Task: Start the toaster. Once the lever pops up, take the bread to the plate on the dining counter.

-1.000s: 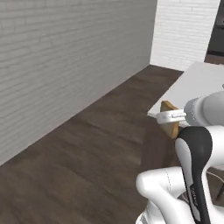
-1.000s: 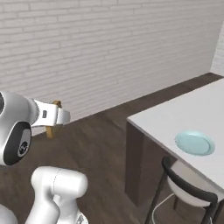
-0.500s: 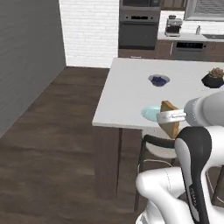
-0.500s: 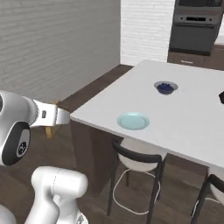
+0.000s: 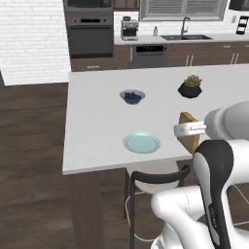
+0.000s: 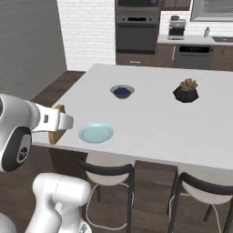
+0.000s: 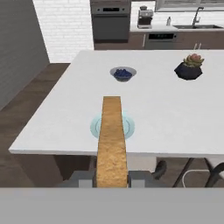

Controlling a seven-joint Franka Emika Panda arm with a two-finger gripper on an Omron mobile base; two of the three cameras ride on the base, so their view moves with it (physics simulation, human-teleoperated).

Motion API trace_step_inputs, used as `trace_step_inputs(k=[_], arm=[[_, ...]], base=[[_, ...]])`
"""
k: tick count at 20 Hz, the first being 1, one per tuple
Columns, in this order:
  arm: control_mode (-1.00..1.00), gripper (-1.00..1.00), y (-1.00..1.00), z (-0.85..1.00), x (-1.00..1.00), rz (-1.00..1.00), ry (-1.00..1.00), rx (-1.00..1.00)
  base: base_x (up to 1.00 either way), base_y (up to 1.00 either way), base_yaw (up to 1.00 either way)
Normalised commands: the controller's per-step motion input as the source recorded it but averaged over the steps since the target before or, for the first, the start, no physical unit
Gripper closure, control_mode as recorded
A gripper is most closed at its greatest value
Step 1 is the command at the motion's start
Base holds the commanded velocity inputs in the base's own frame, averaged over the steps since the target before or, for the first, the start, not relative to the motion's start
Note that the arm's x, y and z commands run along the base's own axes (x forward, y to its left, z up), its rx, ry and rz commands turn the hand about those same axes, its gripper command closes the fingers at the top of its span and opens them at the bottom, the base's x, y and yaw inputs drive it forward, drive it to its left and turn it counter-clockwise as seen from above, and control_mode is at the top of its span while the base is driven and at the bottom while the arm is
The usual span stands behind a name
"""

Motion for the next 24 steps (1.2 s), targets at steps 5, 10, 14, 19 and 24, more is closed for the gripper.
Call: trace_step_inputs(k=[5, 10, 14, 19, 24], arm=[[1.00, 1.00, 0.00, 0.00, 0.00, 0.00, 0.00, 0.00], [1.00, 1.00, 0.00, 0.00, 0.00, 0.00, 0.00, 0.00], [1.00, 1.00, 0.00, 0.00, 0.00, 0.00, 0.00, 0.00], [1.00, 1.00, 0.00, 0.00, 0.00, 0.00, 0.00, 0.00], [1.00, 1.00, 0.00, 0.00, 0.00, 0.00, 0.00, 0.00]], base=[[0.04, 0.21, -0.15], [0.11, 0.29, -0.05], [0.34, 0.49, -0.05], [0.32, 0.43, -0.02], [0.44, 0.14, 0.00]])
